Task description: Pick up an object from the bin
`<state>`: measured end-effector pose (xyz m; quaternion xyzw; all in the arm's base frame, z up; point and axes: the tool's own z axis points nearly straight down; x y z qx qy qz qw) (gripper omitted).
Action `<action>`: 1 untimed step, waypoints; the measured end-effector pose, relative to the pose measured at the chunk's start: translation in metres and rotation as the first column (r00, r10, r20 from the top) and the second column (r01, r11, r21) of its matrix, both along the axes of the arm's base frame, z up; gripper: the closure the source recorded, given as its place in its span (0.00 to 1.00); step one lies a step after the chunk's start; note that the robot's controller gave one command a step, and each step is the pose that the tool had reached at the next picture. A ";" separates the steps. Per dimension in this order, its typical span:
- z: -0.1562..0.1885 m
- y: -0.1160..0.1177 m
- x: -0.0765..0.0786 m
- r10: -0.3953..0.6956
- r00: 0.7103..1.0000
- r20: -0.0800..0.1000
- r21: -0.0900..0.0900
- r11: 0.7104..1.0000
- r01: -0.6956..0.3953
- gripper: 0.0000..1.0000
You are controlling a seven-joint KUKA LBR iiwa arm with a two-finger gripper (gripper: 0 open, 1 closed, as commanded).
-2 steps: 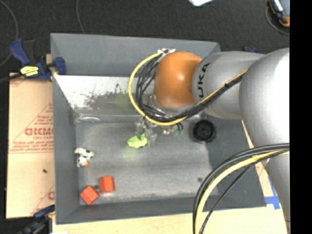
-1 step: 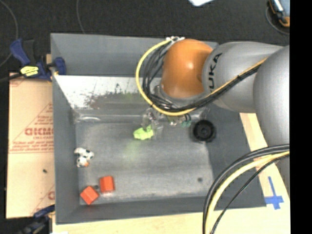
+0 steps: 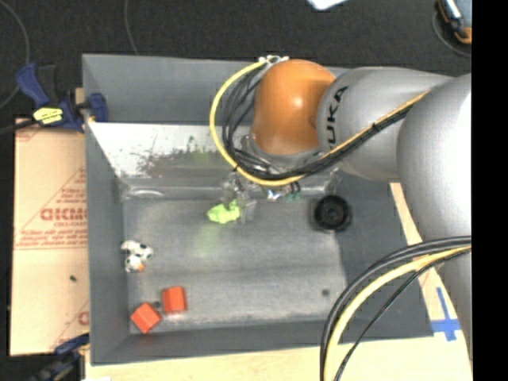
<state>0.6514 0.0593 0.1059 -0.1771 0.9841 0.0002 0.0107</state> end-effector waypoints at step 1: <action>0.050 0.001 0.003 0.014 1.000 0.007 -0.003 1.000 -0.014 1.00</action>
Offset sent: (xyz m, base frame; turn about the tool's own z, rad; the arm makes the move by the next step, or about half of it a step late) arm -0.0051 0.0235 0.1235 0.0055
